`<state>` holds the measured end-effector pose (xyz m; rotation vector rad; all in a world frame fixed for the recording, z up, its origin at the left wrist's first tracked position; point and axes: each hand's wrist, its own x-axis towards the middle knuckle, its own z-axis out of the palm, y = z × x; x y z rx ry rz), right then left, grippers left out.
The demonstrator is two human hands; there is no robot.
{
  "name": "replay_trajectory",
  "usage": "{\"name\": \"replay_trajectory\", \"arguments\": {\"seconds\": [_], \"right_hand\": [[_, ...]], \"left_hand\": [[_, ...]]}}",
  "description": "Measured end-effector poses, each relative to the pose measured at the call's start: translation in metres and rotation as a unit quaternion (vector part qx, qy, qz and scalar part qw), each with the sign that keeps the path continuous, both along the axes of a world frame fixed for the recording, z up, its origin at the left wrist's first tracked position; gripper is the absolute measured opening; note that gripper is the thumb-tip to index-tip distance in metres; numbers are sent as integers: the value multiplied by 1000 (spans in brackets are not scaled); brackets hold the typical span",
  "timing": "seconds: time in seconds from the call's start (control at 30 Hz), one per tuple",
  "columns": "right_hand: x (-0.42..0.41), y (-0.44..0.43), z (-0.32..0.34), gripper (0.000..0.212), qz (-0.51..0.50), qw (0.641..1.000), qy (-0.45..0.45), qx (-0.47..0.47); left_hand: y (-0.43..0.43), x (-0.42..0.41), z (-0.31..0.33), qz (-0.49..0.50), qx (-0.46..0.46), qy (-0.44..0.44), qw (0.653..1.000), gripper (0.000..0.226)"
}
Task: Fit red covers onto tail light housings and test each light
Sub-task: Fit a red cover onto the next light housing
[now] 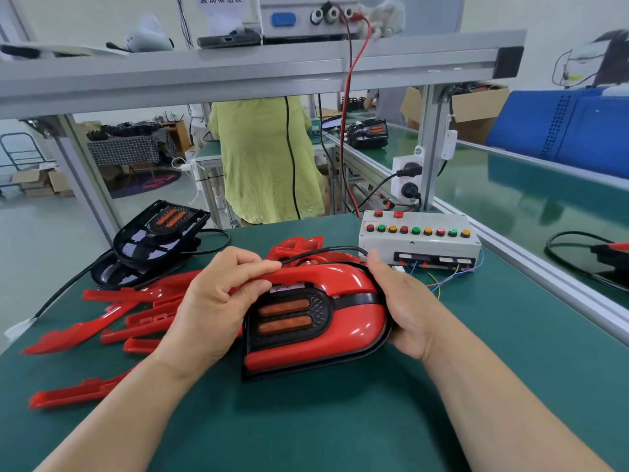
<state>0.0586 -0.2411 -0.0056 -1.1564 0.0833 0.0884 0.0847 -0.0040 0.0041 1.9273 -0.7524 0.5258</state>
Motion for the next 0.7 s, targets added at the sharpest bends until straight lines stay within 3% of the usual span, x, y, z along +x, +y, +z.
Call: {"name": "replay_trajectory", "arguments": {"seconds": [0.43, 0.7], "right_hand": [[0, 0, -1, 43, 4, 1000, -1, -3], [1, 1, -2, 50, 6, 1000, -3, -4]], "left_hand": [[0, -2, -4, 10, 50, 26, 998, 34], [-2, -4, -4, 6, 46, 18, 999, 41]]}}
